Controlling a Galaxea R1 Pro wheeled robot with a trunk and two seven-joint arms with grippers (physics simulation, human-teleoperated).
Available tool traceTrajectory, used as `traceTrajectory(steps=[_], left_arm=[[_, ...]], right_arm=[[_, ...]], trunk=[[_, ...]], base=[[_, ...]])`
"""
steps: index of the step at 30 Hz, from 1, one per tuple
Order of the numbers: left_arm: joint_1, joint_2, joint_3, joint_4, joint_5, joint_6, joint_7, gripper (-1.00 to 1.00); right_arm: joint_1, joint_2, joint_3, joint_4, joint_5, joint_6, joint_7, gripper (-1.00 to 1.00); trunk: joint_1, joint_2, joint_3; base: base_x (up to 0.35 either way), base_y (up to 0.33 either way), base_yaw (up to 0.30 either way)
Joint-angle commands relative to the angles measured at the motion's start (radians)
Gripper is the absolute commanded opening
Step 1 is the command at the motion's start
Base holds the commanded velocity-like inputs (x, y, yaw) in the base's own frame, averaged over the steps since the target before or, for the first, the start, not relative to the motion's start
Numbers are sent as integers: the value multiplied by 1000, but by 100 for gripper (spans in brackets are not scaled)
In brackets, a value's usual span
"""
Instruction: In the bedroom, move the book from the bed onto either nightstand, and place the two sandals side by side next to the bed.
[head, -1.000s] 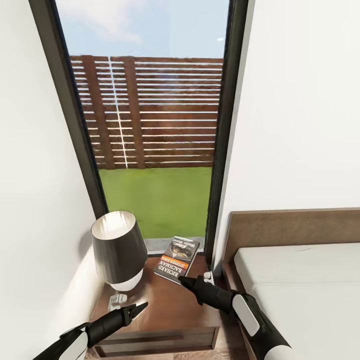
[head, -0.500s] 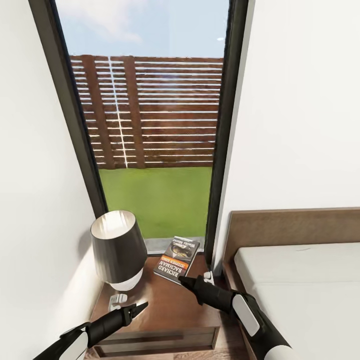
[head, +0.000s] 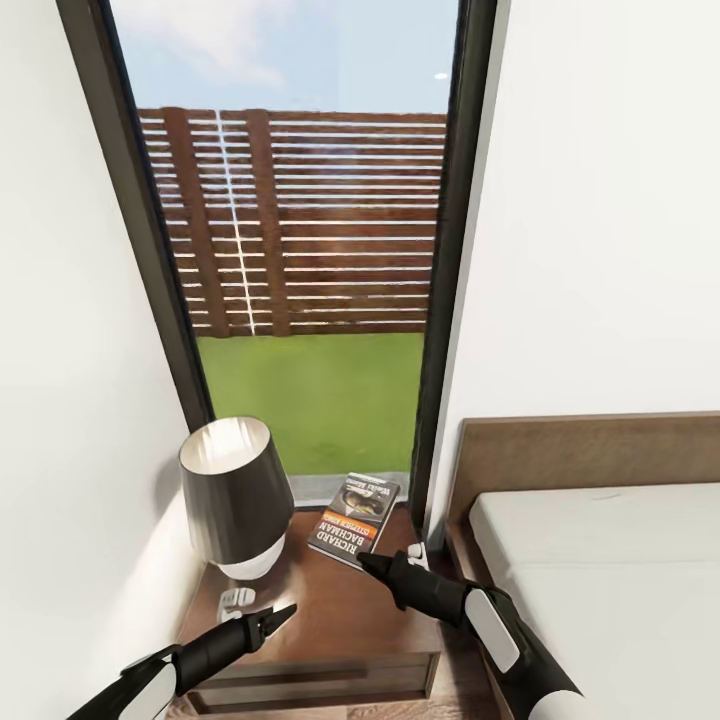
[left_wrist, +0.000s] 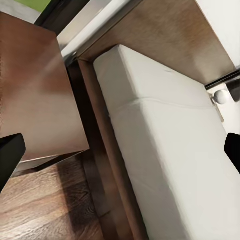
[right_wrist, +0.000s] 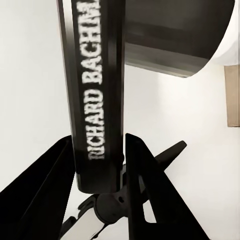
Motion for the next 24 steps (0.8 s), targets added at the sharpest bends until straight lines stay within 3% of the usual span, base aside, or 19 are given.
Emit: traceTrajectory(steps=[1, 4, 12, 24], left_arm=[[-1, -1, -5, 0, 10, 7, -2, 100], [-1, -7, -5, 0, 10, 7, 4, 100], [-1, -11, -5, 0, 12, 7, 99, 100], [-1, -11, -4, 0, 12, 7, 106, 100]], right_arm=[[-1, 0, -1, 0, -6, 7, -1, -100], [-1, 0, -1, 0, -6, 6, -1, -100], [-1, 0, -1, 0, -6, 5, -1, -100], [0, 1, -2, -1, -8, 0, 3, -100]], trunk=[[4, -8, -4], [16, -29, -14], [46, -85, -39], [46, -85, -39]], base=[[0, 0, 0], [0, 0, 0], [0, 0, 0], [0, 0, 0]])
